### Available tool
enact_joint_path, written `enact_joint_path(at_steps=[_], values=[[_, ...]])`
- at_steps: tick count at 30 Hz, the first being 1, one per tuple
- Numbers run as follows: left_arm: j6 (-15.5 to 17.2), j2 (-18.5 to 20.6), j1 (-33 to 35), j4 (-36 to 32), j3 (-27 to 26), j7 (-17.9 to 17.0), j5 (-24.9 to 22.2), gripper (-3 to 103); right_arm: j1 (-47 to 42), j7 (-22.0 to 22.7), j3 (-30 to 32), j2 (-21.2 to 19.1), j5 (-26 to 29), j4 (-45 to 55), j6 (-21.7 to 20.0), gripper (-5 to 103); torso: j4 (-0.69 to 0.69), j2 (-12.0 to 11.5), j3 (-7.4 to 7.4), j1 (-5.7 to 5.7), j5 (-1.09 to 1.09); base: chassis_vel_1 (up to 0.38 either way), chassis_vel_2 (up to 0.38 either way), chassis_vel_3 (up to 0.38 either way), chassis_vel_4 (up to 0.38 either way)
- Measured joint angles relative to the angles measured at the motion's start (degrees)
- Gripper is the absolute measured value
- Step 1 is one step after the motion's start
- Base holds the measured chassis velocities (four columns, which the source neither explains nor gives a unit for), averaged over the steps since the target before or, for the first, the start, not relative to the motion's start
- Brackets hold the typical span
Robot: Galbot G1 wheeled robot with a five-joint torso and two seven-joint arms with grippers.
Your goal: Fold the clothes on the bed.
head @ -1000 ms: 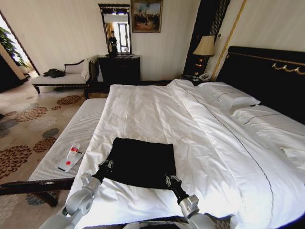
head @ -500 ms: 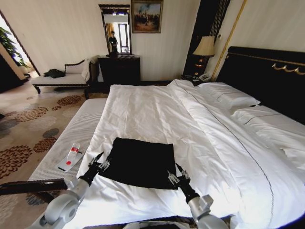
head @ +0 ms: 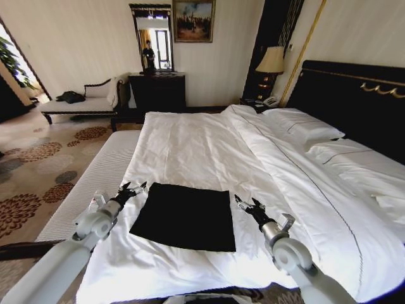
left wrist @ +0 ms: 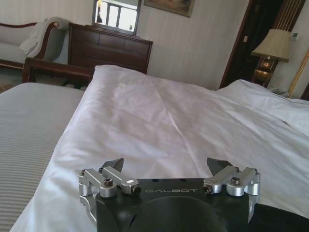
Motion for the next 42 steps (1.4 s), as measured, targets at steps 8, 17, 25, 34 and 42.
enact_joint_path(at_steps=[8, 17, 25, 34, 42], values=[[0.93, -4.95, -9.86, 9.24, 8.08, 0.43, -0.05, 86, 1.67, 0.59, -0.52, -0.03, 0.46, -2.23, -0.35, 100, -0.05, 0.0, 0.0, -0.01, -0.02, 0.0, 0.0, 0.0, 0.0], [2.69, -8.49, -17.24, 15.72, 16.51, 0.4, 1.8, 67, 1.44, 1.06, 0.17, -0.17, 0.76, -2.42, -0.54, 100, -0.07, 0.01, -0.01, -0.01, -0.01, 0.0, 0.0, 0.0, 0.0], [4.3, -9.92, -19.29, 18.32, 18.38, -1.23, 2.01, 56, 1.05, 1.35, 0.26, -0.1, 0.77, -2.35, -0.56, 100, -0.08, 0.01, -0.01, -0.01, -0.02, 0.0, 0.0, 0.0, 0.0], [5.32, -10.24, -19.62, 18.11, 19.69, -2.45, 1.67, 27, 1.07, 1.85, 0.37, 0.15, 0.93, -2.0, -0.55, 100, -0.08, 0.01, -0.01, -0.02, -0.01, 0.0, 0.0, 0.0, 0.0], [5.46, -10.49, -19.28, 18.97, 19.73, -2.4, 2.56, 2, 0.98, 2.06, 0.54, 0.23, 0.95, -1.94, -0.41, 100, -0.08, 0.01, -0.01, -0.01, -0.02, 0.0, 0.0, 0.0, 0.0]])
